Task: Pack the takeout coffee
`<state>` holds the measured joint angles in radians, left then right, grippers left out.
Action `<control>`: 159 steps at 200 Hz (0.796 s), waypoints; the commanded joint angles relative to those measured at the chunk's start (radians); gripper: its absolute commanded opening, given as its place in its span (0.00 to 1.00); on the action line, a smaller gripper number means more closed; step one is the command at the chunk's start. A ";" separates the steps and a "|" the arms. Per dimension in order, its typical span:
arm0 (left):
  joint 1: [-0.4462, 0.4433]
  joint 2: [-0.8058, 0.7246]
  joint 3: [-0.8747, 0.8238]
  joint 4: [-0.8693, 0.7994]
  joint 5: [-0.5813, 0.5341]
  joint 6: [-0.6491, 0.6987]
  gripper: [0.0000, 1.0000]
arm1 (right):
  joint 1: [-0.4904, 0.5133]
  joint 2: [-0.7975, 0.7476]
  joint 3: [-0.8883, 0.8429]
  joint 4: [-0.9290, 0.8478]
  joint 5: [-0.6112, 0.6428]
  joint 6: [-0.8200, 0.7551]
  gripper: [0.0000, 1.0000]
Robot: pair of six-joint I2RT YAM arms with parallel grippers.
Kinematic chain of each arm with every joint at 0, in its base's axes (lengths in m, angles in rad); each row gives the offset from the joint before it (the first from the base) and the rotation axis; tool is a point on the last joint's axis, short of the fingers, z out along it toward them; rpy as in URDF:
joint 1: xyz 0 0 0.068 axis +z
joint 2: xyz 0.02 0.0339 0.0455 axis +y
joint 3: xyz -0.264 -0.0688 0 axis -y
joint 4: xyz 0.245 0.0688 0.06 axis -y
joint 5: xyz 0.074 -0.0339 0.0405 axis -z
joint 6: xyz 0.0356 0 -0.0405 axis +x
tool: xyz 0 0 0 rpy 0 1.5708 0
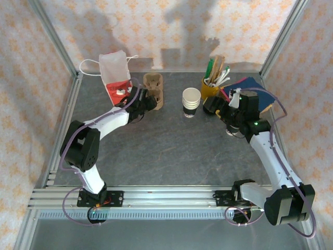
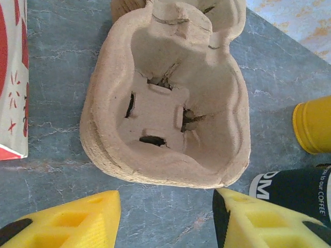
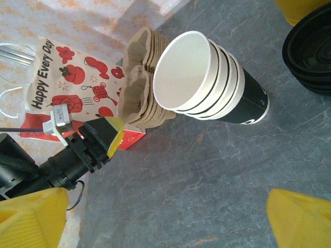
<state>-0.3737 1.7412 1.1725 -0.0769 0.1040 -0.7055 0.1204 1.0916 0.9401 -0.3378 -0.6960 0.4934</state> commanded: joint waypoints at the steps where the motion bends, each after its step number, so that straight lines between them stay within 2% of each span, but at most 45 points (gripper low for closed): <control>1: -0.001 0.014 0.035 0.047 -0.056 -0.052 0.49 | -0.005 0.009 -0.001 -0.011 0.022 -0.021 0.97; 37: -0.002 0.027 0.036 0.078 -0.059 -0.085 0.48 | -0.005 0.011 0.000 -0.021 0.029 -0.028 0.97; 84: -0.004 0.027 0.045 0.040 -0.096 -0.109 0.48 | -0.005 0.017 -0.004 -0.029 0.032 -0.033 0.97; 119: -0.005 -0.005 0.016 0.032 -0.147 -0.119 0.53 | -0.006 0.022 -0.008 -0.030 0.032 -0.035 0.97; 159: -0.003 0.012 0.025 0.020 -0.156 -0.125 0.57 | -0.005 0.028 -0.011 -0.032 0.033 -0.034 0.97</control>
<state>-0.3752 1.7691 1.1961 -0.0368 -0.0105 -0.8154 0.1204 1.1179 0.9394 -0.3603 -0.6769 0.4744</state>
